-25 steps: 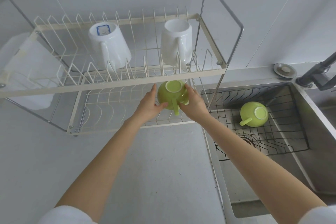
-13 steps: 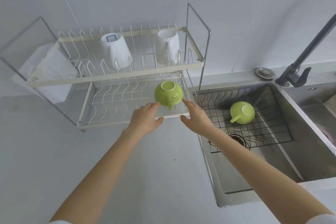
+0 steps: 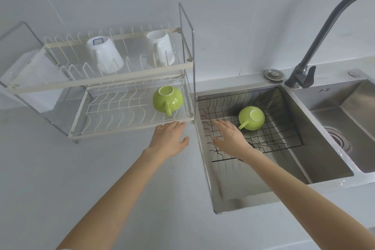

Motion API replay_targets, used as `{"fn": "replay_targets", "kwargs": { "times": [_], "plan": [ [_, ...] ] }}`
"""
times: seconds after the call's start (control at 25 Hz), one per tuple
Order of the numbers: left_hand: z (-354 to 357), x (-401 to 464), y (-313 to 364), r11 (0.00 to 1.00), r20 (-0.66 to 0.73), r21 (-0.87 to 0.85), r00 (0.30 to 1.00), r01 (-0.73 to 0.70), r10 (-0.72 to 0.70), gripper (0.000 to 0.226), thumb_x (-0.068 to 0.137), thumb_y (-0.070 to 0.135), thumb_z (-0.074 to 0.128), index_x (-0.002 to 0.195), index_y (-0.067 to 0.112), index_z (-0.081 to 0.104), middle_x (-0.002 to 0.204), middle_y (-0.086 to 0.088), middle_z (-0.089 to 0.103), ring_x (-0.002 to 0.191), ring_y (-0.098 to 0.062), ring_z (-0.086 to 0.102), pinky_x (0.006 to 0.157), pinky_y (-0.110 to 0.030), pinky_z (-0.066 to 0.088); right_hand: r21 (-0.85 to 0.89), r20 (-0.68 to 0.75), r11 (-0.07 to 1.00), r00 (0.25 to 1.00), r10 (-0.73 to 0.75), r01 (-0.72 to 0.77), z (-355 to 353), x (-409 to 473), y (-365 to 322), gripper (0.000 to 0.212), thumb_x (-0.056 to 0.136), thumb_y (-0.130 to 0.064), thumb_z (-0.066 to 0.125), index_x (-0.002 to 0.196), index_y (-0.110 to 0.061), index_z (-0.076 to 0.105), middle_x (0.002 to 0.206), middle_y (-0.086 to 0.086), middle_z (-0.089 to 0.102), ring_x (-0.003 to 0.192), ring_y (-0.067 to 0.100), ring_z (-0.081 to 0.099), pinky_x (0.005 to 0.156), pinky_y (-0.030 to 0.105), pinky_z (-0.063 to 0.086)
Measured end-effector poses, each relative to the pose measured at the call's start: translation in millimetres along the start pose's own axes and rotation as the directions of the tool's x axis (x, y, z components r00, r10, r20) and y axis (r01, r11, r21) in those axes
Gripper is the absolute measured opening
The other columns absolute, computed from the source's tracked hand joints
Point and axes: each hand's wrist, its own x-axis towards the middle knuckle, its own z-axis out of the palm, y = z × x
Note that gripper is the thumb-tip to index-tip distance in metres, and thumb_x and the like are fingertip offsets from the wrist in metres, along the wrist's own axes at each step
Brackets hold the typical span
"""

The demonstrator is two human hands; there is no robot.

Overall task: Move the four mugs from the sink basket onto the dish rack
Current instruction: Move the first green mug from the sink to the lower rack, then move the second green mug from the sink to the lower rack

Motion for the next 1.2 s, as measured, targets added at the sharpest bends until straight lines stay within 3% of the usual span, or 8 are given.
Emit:
{"fn": "replay_targets", "kwargs": {
  "times": [0.64, 0.8, 1.2],
  "plan": [
    [46, 81, 174, 0.987, 0.133, -0.152, 0.990, 0.056, -0.036, 0.063, 0.092, 0.040, 0.037, 0.144, 0.016, 0.012, 0.153, -0.004, 0.025, 0.136, -0.025, 0.034, 0.110, -0.043, 0.030, 0.089, 0.133, 0.989, 0.985, 0.108, -0.120, -78, -4, 168, 0.061, 0.093, -0.023, 0.048, 0.145, -0.009, 0.021, 0.151, 0.014, 0.031, 0.140, 0.028, 0.025, 0.114, 0.035, 0.022],
    [48, 102, 197, 0.981, 0.129, -0.178, 0.990, 0.071, -0.049, 0.062, 0.092, 0.040, 0.037, 0.144, 0.016, 0.013, 0.153, -0.005, 0.026, 0.136, -0.024, 0.033, 0.109, -0.041, 0.031, 0.151, 0.178, 0.973, 0.973, 0.146, -0.173, -94, 10, 192, 0.066, 0.093, -0.025, 0.048, 0.147, -0.009, 0.014, 0.152, 0.014, 0.028, 0.137, 0.031, 0.032, 0.111, 0.035, 0.028],
    [55, 154, 215, 0.955, 0.210, -0.261, 0.974, 0.141, -0.086, 0.062, 0.092, 0.040, 0.039, 0.143, 0.014, 0.016, 0.151, -0.006, 0.029, 0.136, -0.024, 0.034, 0.106, -0.041, 0.035, 0.354, 0.241, 0.880, 0.940, 0.241, -0.316, -98, 45, 226, 0.062, 0.092, -0.027, 0.048, 0.146, -0.012, 0.020, 0.149, 0.013, 0.036, 0.138, 0.028, 0.033, 0.112, 0.034, 0.028]
  ]
}}
